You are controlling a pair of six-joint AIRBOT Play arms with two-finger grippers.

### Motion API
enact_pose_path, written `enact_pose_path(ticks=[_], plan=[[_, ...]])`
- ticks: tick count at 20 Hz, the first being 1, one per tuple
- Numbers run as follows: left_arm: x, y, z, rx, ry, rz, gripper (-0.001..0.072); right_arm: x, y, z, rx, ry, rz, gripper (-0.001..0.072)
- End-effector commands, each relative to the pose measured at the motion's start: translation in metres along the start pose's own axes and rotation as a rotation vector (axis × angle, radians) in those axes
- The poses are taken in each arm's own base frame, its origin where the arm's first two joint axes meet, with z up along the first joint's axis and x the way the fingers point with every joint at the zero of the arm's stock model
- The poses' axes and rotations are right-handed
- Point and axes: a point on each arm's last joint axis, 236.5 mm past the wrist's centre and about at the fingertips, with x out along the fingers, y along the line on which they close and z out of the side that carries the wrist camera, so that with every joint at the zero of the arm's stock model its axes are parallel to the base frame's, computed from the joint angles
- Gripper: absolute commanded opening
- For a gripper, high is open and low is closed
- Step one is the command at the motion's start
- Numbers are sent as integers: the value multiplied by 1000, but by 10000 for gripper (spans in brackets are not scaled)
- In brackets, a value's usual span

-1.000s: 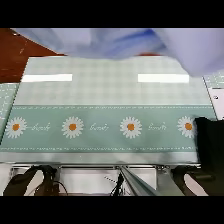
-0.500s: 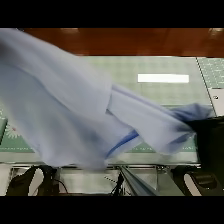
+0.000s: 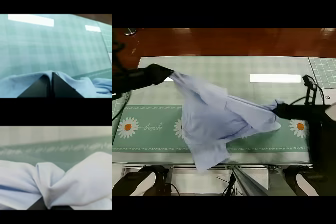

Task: Fold the shirts.

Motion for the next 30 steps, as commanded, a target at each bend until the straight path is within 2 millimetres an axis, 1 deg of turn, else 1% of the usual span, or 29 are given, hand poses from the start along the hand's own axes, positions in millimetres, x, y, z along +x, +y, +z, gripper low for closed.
enact_pose_path(ticks=[1, 2, 3, 4, 5, 6, 7, 8, 9, 10, 11, 12, 13, 14, 15, 16, 18, 20, 23, 25, 27, 28, 29, 30], plan=[[66, 16, -19, -37, 46, 34, 328, 43, -2, 65, 52, -44, 6, 45], [77, 14, -28, -43, 92, 23, 696, 51, 1, 77, 53, -23, 11, 311], [81, 13, -37, -51, 145, 8, 704, 55, 3, 84, 38, 14, 14, 599], [79, 17, -39, -53, 182, 4, 704, 55, 2, 88, 10, 70, 13, 627], [70, 26, -39, -52, 216, 14, 703, 47, -10, 91, -7, 121, -19, 627], [55, 44, -41, -78, 264, 55, 703, 33, -33, 93, -13, 153, -77, 627], [37, 69, -49, -129, 325, 116, 702, 16, -61, 93, -3, 172, -146, 627], [15, 97, -66, -192, 408, 190, 702, -1, -92, 88, 28, 191, -213, 626], [-6, 121, -88, -254, 489, 255, 702, -18, -122, 79, 85, 203, -267, 626], [-22, 136, -111, -319, 551, 286, 702, -27, -144, 65, 165, 205, -281, 625], [-30, 144, -135, -400, 583, 291, 702, -30, -159, 48, 252, 202, -277, 625], [-34, 144, -163, -482, 608, 278, 702, -26, -168, 27, 333, 199, -253, 623], [-35, 140, -190, -529, 633, 257, 702, -19, -168, 8, 383, 193, -213, 617], [-33, 137, -210, -554, 641, 233, 702, -12, -163, -5, 393, 178, -162, 617], [-29, 130, -224, -589, 628, 196, 702, -5, -154, -16, 389, 160, -108, 616], [-24, 125, -232, -624, 601, 167, 702, 0, -146, -24, 391, 149, -69, 616], [-16, 120, -250, -694, 584, 145, 702, 8, -135, -35, 405, 155, -19, 617], [-11, 117, -271, -673, 616, 166, 703, 10, -132, -35, 407, 150, -1, 617], [1, 105, -285, -587, 647, 172, 702, 11, -134, -32, 408, 134, -6, 617], [14, 93, -286, -551, 629, 157, 702, 11, -136, -30, 409, 124, -11, 617], [28, 87, -280, -541, 576, 153, 693, 11, -137, -29, 408, 119, -15, 617], [32, 86, -276, -542, 553, 153, 562, 12, -137, -29, 409, 119, -15, 616], [34, 85, -273, -535, 544, 148, 108, 14, -138, -30, 413, 127, -14, 617], [36, 83, -269, -507, 537, 133, 42, 17, -138, -33, 423, 144, -7, 617]])
